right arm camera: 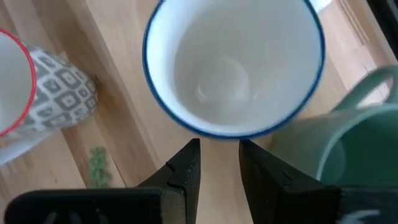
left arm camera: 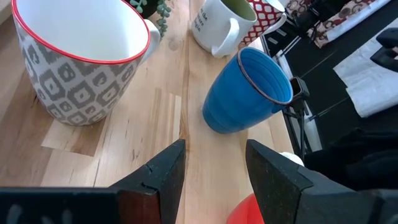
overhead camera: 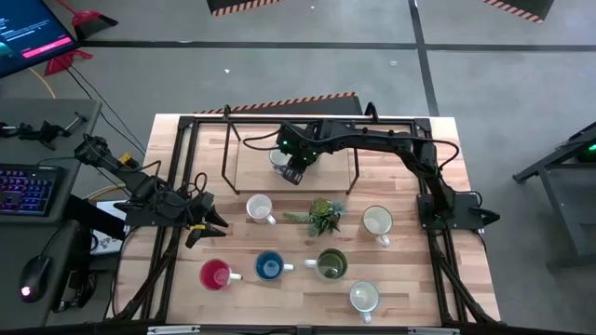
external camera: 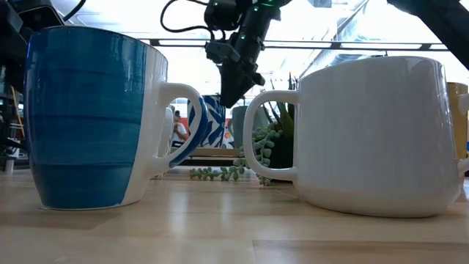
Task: Place coffee mugs
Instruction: Adjust the blue patterned mug on the shelf
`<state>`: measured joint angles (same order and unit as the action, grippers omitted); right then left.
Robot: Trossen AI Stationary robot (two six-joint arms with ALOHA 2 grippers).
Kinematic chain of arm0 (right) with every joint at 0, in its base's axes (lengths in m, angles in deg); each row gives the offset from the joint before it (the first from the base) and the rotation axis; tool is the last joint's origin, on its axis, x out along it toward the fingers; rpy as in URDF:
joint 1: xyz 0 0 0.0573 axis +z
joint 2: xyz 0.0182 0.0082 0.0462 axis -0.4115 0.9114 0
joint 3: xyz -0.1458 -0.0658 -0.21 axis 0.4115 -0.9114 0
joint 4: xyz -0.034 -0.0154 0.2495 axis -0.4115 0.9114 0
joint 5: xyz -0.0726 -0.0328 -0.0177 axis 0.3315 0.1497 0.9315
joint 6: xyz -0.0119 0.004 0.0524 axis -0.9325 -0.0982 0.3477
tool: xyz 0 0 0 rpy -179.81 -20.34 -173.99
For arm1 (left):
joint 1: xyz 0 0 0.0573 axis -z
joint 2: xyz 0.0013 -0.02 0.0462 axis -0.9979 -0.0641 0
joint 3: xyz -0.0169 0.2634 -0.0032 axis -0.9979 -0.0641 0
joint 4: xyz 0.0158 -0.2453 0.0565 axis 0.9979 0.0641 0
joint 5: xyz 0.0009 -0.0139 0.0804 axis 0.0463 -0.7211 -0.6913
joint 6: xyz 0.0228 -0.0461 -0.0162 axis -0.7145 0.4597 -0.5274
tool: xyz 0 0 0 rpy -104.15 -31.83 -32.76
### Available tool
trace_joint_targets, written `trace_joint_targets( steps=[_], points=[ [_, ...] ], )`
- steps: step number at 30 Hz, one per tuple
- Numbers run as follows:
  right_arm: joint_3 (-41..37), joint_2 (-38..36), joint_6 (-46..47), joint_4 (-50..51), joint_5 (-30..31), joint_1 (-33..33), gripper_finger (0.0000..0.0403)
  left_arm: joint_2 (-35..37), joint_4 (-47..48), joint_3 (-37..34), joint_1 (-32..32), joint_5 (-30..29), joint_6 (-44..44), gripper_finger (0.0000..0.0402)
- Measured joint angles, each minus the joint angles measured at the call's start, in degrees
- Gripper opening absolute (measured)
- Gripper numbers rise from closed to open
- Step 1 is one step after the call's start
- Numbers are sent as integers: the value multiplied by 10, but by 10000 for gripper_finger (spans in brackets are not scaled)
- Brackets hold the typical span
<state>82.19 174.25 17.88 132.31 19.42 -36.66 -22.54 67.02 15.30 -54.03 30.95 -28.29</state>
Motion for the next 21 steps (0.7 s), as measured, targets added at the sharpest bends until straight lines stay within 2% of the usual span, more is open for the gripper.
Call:
trace_joint_targets(
  steps=[10, 21],
  points=[
    [0, 32, -6, -28, -19, -1, 87, -1, 0, 0, 0, 0, 0, 158],
    [0, 33, -12, -52, -15, -16, 87, -1, 3, 0, 0, 0, 0, 158]
  ],
)
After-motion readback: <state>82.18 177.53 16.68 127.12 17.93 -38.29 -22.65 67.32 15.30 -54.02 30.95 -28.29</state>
